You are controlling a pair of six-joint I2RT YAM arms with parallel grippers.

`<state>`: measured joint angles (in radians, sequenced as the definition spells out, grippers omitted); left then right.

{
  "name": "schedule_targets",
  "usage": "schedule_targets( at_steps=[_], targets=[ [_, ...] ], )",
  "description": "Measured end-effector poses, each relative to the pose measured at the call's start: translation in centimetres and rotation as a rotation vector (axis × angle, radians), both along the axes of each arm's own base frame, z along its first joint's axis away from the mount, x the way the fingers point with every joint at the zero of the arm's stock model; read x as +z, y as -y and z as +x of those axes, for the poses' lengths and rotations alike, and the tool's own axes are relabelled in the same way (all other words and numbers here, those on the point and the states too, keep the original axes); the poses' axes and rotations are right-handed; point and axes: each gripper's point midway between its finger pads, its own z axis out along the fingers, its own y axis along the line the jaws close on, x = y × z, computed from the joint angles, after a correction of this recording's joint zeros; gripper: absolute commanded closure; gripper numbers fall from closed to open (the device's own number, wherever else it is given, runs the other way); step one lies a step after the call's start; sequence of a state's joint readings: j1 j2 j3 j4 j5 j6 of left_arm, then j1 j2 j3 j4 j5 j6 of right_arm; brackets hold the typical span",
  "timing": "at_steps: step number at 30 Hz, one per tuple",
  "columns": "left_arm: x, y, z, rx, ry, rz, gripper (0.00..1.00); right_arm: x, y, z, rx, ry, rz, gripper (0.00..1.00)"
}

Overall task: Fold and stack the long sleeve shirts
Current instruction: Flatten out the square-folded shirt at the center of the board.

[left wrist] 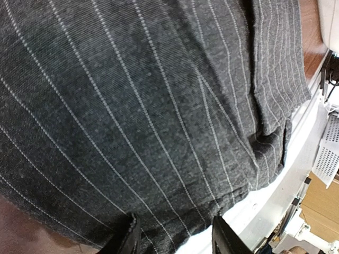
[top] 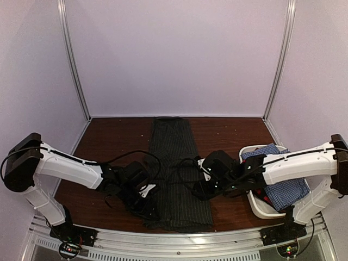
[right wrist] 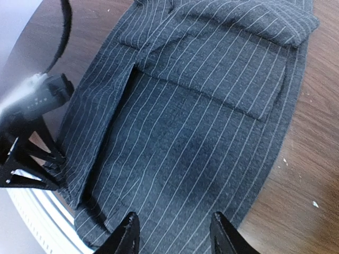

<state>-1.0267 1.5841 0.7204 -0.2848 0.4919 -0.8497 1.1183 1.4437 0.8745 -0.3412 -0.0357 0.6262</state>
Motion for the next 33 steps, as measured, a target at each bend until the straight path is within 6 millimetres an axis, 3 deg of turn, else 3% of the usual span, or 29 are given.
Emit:
schedule_targets(
  at_steps=[5, 10, 18, 22, 24, 26, 29, 33],
  targets=[
    [0.0, -0.2, -0.3, 0.008, 0.013, -0.007, 0.53, -4.2, -1.6, 0.9, 0.01, -0.022, -0.067, 0.56],
    [-0.1, -1.2, -1.0, 0.019, 0.017, 0.004, 0.53, -7.5, -2.1, 0.1, 0.038, -0.05, -0.139, 0.56],
    [0.0, -3.3, -3.0, 0.041, -0.005, 0.058, 0.52, -7.4, -4.1, -2.9, 0.116, -0.062, -0.117, 0.53],
    [0.8, -4.3, -2.7, 0.073, 0.008, 0.108, 0.49, -6.6, -3.8, -3.3, 0.113, -0.064, -0.115, 0.48],
    [1.8, -4.0, -1.7, 0.099, 0.034, 0.11, 0.47, -5.5, -3.5, -2.8, 0.099, -0.053, -0.112, 0.47],
    [3.7, -3.5, 0.8, 0.153, 0.079, 0.081, 0.46, -3.7, -3.7, -1.6, 0.073, -0.028, -0.084, 0.45],
    [6.4, -3.9, 6.5, 0.275, 0.162, 0.032, 0.4, -0.5, -4.0, 1.3, 0.012, 0.015, -0.018, 0.4],
    [8.8, -6.7, 14.5, 0.443, 0.293, 0.013, 0.37, 2.4, -3.7, 5.1, -0.058, 0.077, 0.027, 0.32]
  ],
)
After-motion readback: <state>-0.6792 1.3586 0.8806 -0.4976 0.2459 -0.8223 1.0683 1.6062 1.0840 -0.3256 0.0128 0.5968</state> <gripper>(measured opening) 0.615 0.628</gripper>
